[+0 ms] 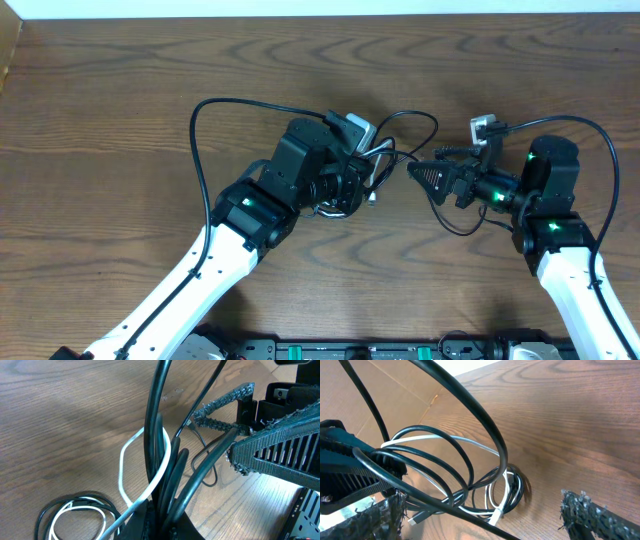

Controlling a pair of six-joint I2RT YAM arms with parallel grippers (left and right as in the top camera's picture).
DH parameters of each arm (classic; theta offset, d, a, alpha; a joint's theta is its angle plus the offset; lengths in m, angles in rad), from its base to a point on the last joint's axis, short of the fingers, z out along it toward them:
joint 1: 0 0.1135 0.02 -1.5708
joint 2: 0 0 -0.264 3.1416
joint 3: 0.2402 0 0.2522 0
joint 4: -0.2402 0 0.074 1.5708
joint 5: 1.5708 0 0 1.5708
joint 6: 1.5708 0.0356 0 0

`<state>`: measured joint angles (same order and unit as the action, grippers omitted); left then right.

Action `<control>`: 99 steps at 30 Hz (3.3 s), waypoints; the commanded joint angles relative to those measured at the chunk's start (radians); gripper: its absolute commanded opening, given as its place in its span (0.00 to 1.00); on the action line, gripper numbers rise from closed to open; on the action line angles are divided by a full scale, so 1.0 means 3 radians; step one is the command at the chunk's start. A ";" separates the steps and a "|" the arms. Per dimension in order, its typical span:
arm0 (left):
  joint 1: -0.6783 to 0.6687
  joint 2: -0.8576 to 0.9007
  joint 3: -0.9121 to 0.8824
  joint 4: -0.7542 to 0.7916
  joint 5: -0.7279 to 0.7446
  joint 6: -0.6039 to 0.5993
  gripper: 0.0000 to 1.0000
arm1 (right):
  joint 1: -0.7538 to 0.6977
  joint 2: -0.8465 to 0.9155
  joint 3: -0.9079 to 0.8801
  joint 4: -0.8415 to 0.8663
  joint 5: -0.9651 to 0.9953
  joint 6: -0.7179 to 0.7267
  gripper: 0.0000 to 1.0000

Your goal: Untangle cables

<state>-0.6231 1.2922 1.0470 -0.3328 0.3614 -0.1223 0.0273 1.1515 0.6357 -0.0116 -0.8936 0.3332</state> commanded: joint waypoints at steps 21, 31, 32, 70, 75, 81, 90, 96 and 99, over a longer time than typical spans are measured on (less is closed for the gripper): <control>0.0008 -0.0086 0.0052 0.0090 0.0042 0.0071 0.08 | -0.0014 -0.0008 0.0032 -0.0024 0.0004 0.0033 0.99; 0.0008 -0.0086 0.0052 0.0036 0.0042 0.0084 0.08 | -0.0014 -0.0006 0.0032 -0.0017 0.0005 0.0033 0.99; 0.0008 -0.0086 0.0052 0.0033 0.0042 0.0084 0.08 | -0.0014 -0.0008 0.0032 -0.0014 0.0005 0.0033 0.99; 0.0008 -0.0084 0.0052 -0.0010 0.0055 0.0120 0.08 | -0.0013 -0.0006 0.0032 -0.0032 0.0015 0.0020 0.99; 0.0006 -0.0084 0.0052 -0.0010 0.0055 0.0120 0.08 | -0.0014 -0.0006 0.0032 -0.0024 0.0017 0.0019 0.99; 0.0006 -0.0084 0.0052 -0.0011 0.0056 0.0121 0.08 | -0.0010 -0.0006 0.0032 -0.0042 0.0015 0.0006 0.99; 0.0006 -0.0083 0.0051 -0.0011 0.0095 0.0120 0.08 | -0.0010 -0.0006 0.0032 -0.0053 0.0056 -0.0053 0.99; 0.0006 -0.0083 0.0051 -0.0013 0.0189 0.0121 0.08 | -0.0006 -0.0006 0.0032 -0.0080 0.0256 0.0043 0.99; 0.0006 -0.0080 0.0051 -0.0013 0.0189 0.0123 0.08 | -0.0004 -0.0006 0.0032 -0.0084 0.0230 0.0050 0.99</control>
<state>-0.6231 1.2922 1.0470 -0.3370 0.3946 -0.1024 0.0273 1.1515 0.6357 -0.0341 -0.8364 0.3336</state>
